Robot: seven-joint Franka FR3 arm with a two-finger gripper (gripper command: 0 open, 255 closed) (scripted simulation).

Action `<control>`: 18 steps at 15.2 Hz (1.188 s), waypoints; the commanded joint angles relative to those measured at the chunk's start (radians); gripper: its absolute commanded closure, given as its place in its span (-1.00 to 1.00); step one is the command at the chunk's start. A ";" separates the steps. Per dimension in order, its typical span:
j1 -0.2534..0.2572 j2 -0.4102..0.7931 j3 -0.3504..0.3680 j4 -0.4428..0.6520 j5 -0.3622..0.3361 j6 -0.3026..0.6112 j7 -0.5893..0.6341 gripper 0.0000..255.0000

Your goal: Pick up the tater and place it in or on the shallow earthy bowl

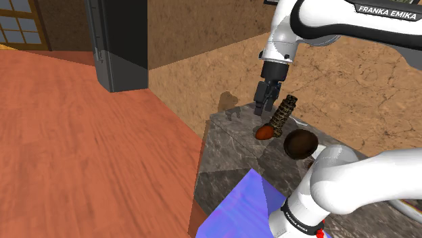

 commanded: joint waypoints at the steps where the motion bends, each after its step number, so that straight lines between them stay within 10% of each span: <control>1: 0.000 0.000 0.000 0.000 0.000 0.000 0.000 -1.00; 18: 0.107 0.093 -0.539 -0.121 -0.415 0.204 -0.981 -1.00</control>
